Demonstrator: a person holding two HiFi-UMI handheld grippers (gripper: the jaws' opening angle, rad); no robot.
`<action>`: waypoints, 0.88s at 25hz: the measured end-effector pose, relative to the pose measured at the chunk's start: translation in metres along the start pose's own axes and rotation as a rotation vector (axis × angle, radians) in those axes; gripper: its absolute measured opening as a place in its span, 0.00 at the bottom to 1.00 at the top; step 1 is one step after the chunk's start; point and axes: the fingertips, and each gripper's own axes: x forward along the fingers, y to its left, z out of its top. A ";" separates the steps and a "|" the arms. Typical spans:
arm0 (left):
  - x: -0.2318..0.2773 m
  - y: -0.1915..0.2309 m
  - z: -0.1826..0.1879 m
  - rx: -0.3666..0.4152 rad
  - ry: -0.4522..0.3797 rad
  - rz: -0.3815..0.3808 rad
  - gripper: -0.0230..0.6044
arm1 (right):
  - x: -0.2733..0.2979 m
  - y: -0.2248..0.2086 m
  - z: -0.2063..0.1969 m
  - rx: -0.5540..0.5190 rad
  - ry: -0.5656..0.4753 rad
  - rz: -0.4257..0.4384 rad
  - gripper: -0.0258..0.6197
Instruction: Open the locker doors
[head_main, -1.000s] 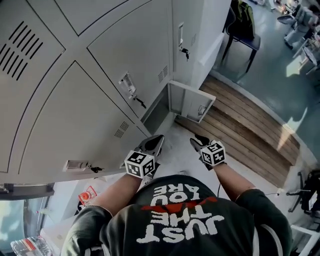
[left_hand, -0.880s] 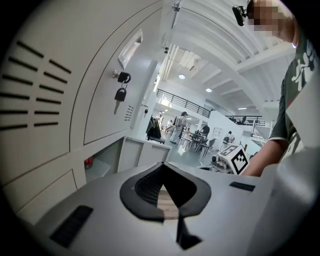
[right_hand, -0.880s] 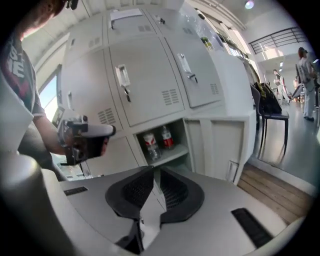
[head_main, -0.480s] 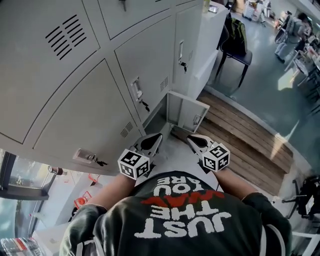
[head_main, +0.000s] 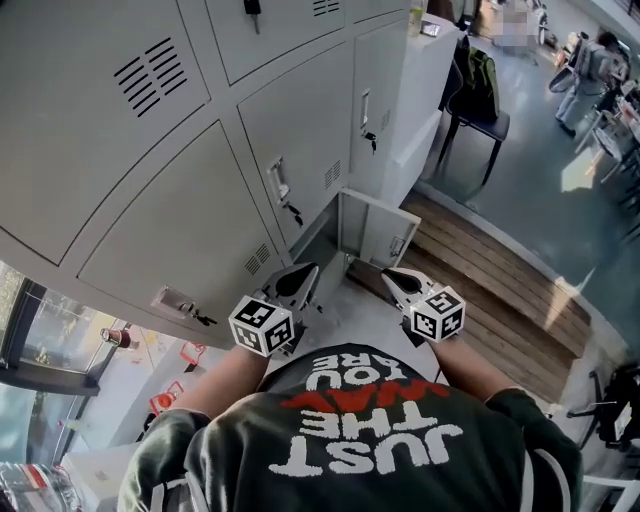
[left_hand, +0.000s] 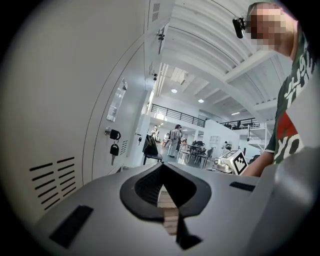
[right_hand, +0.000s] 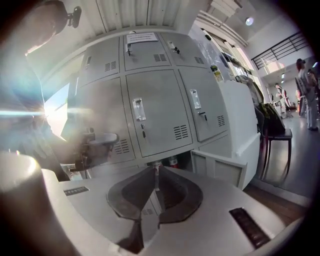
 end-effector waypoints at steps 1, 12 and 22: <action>0.000 -0.001 0.002 0.000 -0.003 0.010 0.04 | -0.002 -0.001 0.001 0.000 -0.003 0.006 0.12; -0.001 -0.028 0.046 0.006 -0.100 0.163 0.04 | -0.011 -0.026 0.047 -0.076 -0.014 0.132 0.12; 0.012 -0.039 0.107 0.052 -0.146 0.117 0.04 | 0.021 -0.052 0.151 -0.159 -0.108 0.094 0.12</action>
